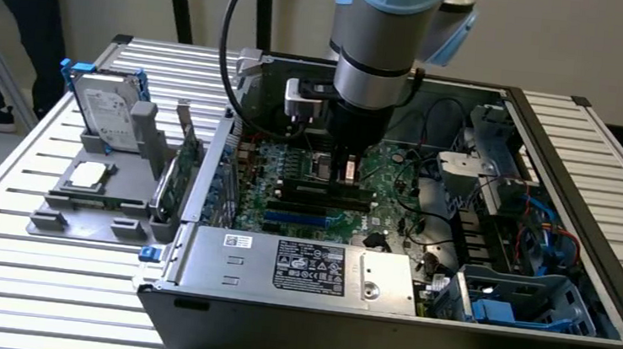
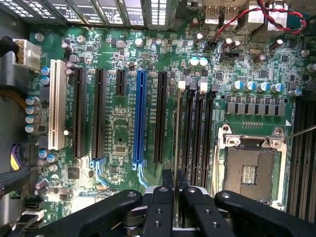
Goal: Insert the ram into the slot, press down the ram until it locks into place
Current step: 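Insert the ram into the slot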
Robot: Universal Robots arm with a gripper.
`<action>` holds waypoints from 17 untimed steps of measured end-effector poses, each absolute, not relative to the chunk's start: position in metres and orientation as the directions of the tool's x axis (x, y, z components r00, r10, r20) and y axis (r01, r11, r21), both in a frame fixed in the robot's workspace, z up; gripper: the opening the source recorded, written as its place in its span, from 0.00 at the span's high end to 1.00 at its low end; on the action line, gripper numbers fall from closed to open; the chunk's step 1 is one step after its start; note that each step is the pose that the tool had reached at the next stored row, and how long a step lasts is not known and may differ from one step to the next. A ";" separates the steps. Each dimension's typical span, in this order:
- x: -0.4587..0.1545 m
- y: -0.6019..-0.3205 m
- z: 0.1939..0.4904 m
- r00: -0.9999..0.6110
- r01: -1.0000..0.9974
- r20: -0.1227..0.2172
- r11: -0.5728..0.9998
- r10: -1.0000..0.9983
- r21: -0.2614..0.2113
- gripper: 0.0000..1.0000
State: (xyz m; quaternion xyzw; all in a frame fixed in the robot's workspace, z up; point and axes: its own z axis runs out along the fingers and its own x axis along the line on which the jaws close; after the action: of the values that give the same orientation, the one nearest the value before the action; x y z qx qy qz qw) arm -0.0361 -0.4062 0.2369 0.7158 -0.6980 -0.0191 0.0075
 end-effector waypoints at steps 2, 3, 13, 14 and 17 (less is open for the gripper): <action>-0.036 -0.405 0.236 0.025 -0.999 -0.017 -0.026 -1.000 0.035 0.86; -0.036 -0.404 0.236 0.025 -0.999 -0.017 -0.026 -1.000 0.034 0.86; -0.037 -0.403 0.232 0.025 -0.999 -0.016 -0.025 -1.000 0.023 0.86; -0.037 -0.403 0.231 0.025 -0.999 -0.016 -0.025 -1.000 0.023 0.86; -0.038 -0.403 0.231 0.025 -0.999 -0.016 -0.025 -1.000 0.023 0.86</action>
State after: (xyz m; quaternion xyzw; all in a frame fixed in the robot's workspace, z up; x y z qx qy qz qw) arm -0.0375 -0.4028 0.2308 0.7157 -0.6982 -0.0138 0.0024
